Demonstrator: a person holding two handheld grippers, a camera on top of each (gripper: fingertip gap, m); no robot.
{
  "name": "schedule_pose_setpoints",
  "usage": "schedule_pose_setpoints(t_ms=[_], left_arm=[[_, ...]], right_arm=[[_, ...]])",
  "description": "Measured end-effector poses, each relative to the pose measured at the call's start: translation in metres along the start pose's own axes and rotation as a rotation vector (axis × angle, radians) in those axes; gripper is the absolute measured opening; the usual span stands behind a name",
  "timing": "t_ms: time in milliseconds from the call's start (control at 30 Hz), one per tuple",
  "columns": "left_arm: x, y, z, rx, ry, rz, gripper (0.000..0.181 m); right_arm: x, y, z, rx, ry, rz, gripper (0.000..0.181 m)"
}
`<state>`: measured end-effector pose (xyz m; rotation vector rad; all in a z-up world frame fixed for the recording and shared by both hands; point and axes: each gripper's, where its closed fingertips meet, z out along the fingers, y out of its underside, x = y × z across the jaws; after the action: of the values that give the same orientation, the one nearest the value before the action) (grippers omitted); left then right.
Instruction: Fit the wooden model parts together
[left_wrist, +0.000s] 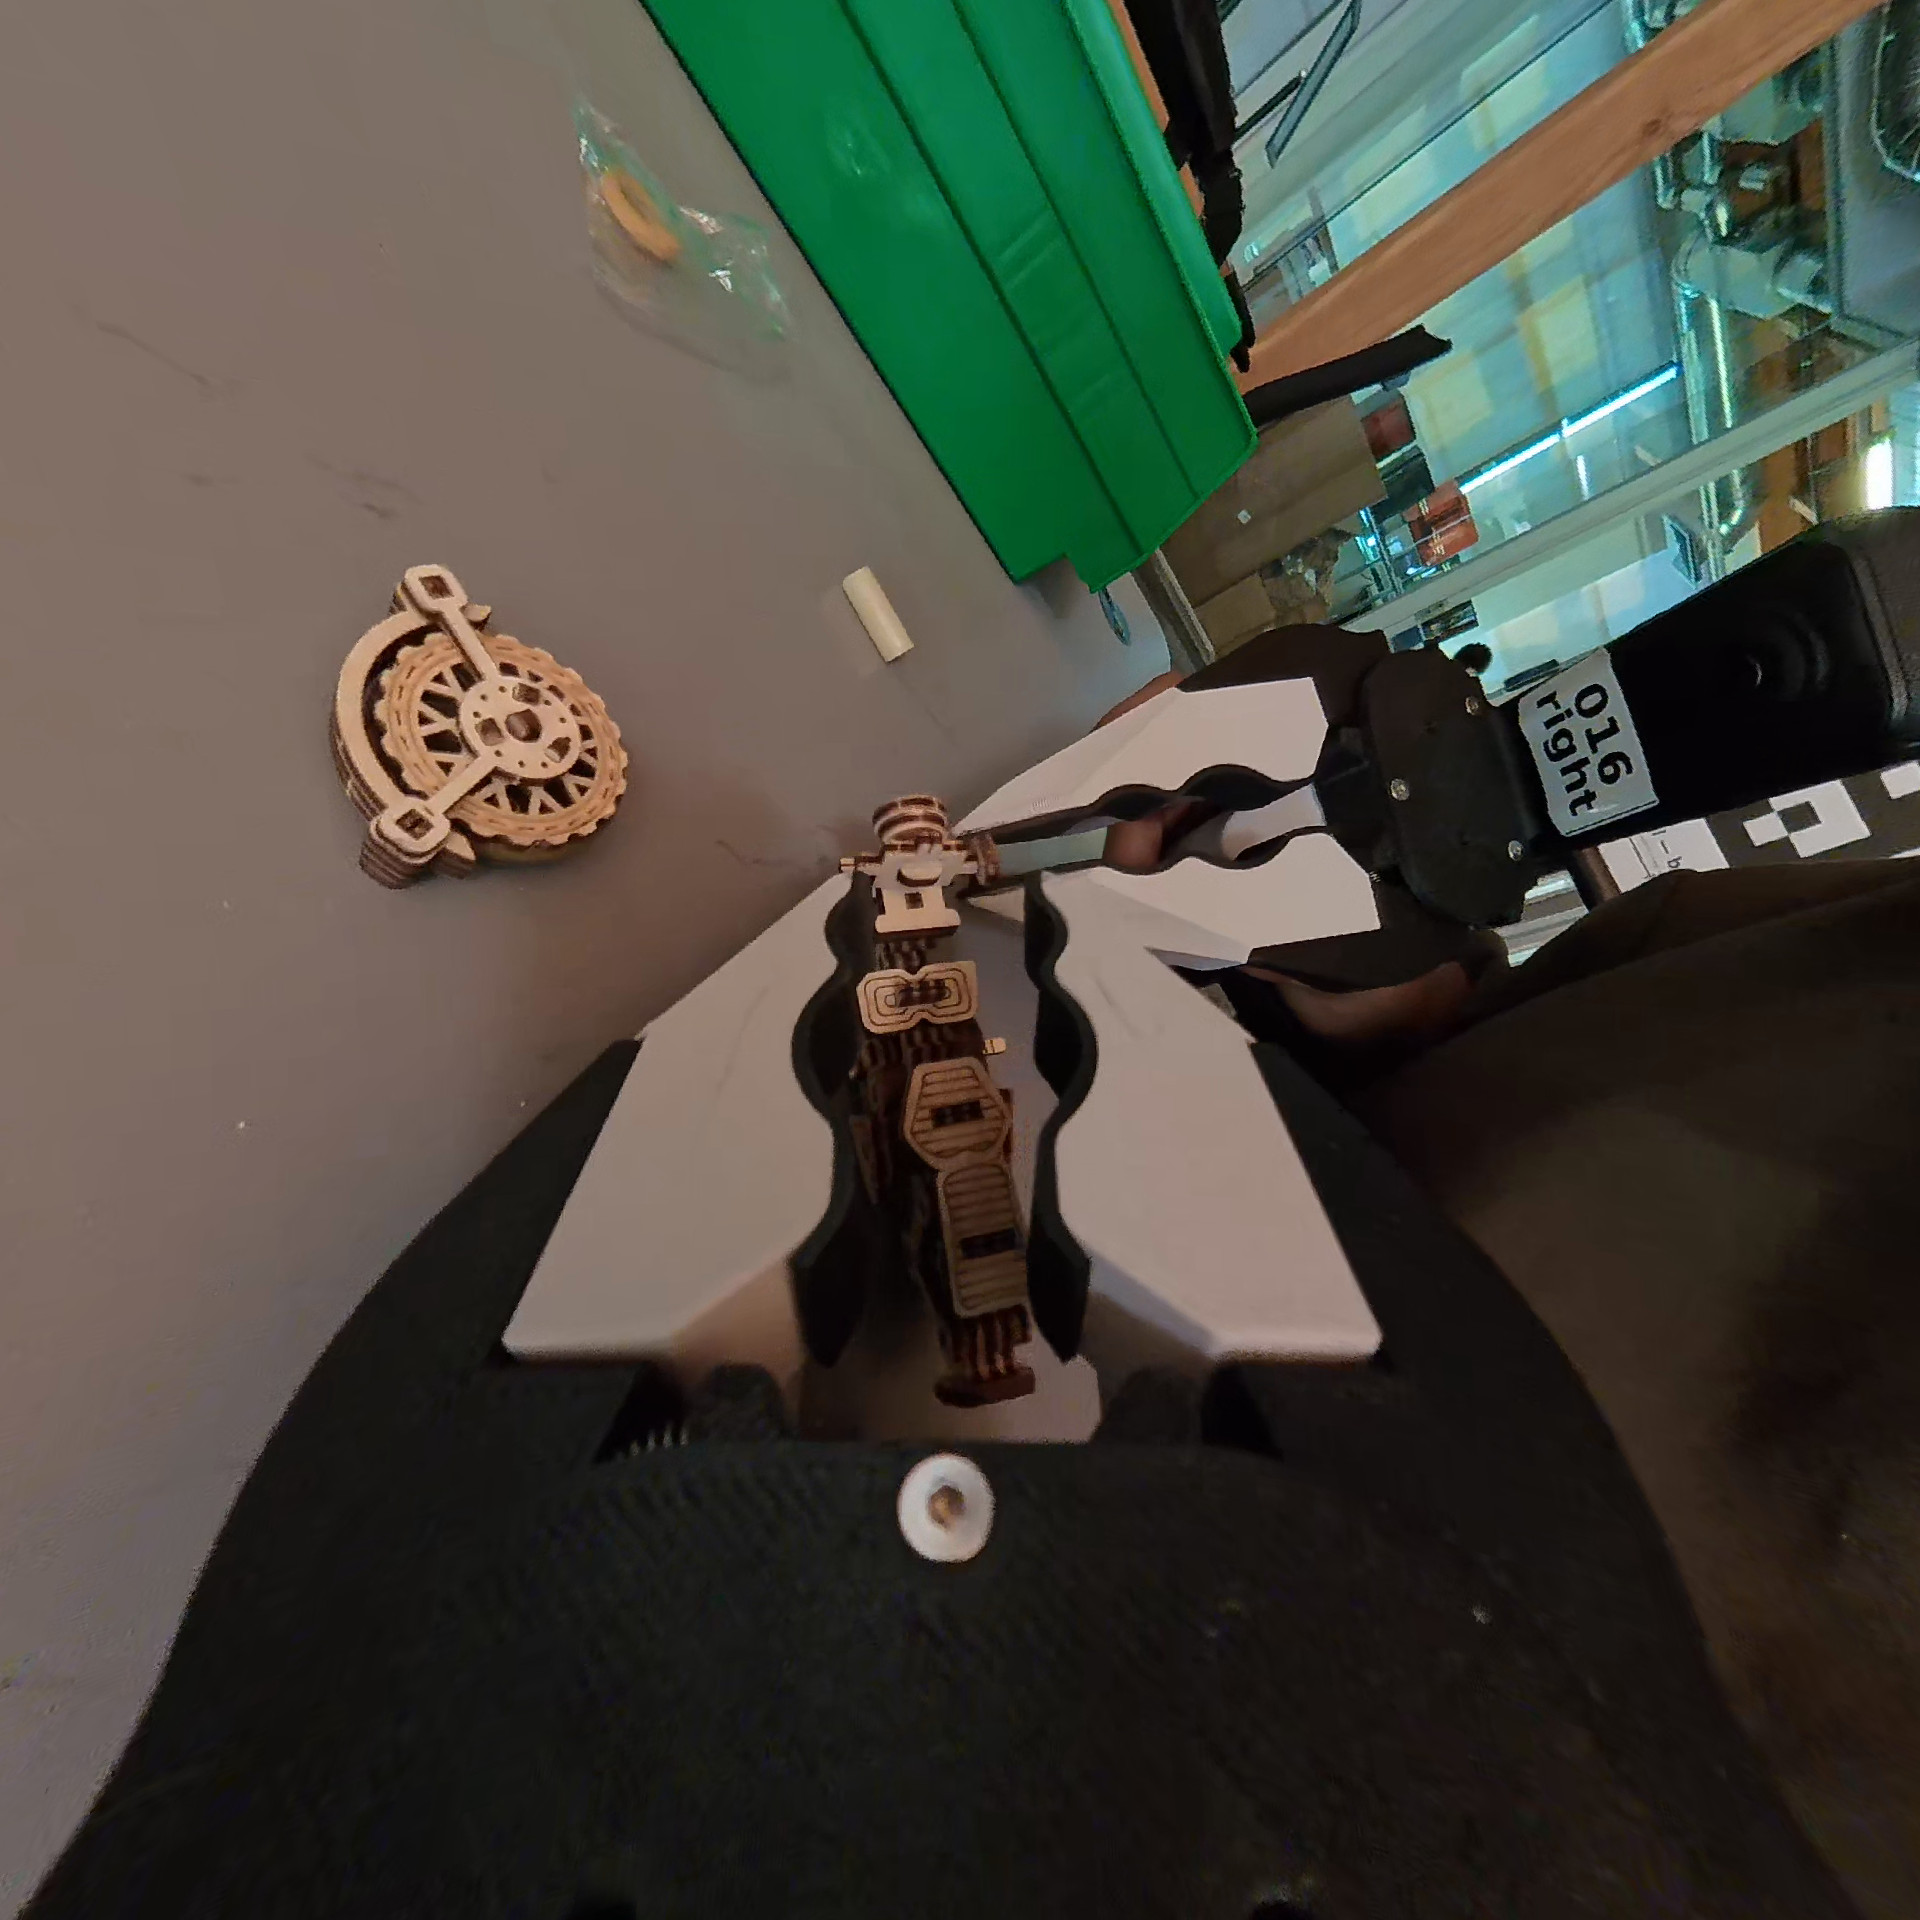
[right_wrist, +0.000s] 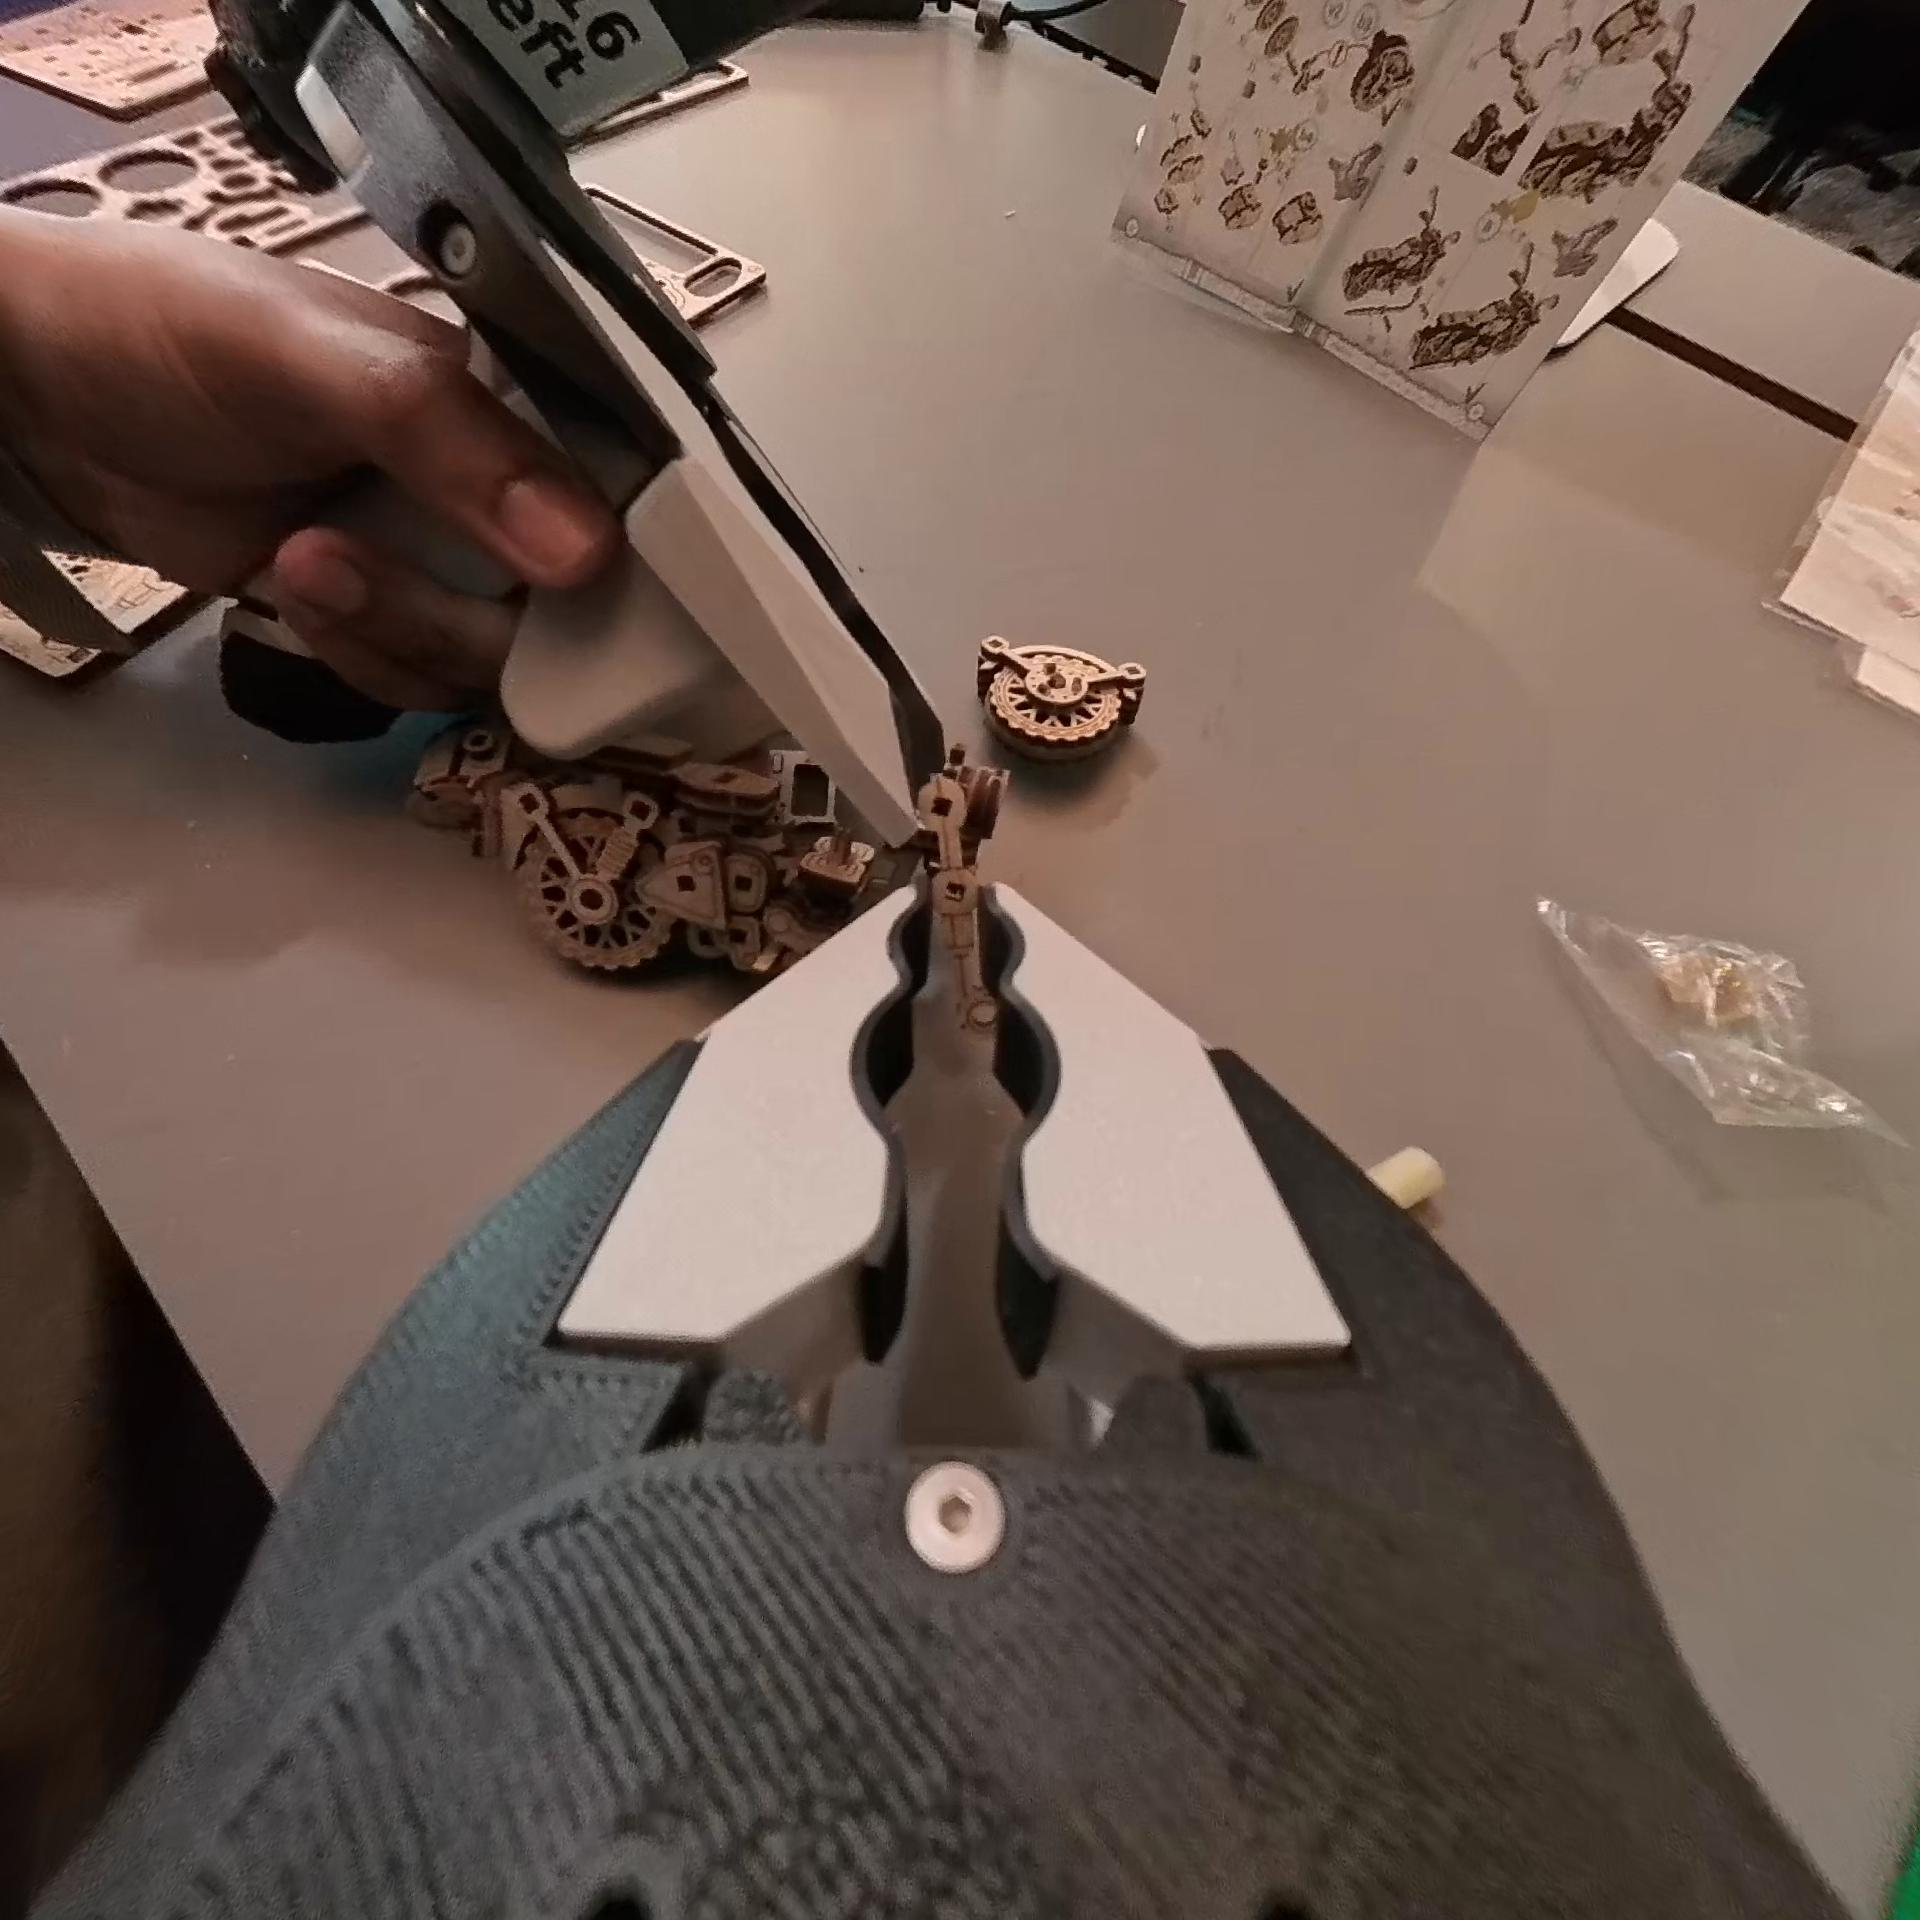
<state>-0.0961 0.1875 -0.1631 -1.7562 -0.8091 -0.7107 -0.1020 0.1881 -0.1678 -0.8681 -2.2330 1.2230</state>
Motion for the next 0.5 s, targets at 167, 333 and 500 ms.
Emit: schedule_pose_setpoints(t_ms=[167,333,500], left_arm=[[0.0011,0.0,0.0,-0.001,-0.013,0.024,0.031],[-0.0013,-0.0009,-0.0007,0.006,-0.037,0.041,0.023],[-0.0019,-0.0008,-0.0011,0.003,-0.047,0.052,0.022]], right_arm=[[-0.0004,-0.0006,0.0001,0.003,0.002,-0.003,0.007],[-0.0013,-0.0022,-0.0005,0.01,0.006,-0.01,0.007],[-0.0009,-0.0023,-0.0007,0.012,0.006,-0.008,0.007]])
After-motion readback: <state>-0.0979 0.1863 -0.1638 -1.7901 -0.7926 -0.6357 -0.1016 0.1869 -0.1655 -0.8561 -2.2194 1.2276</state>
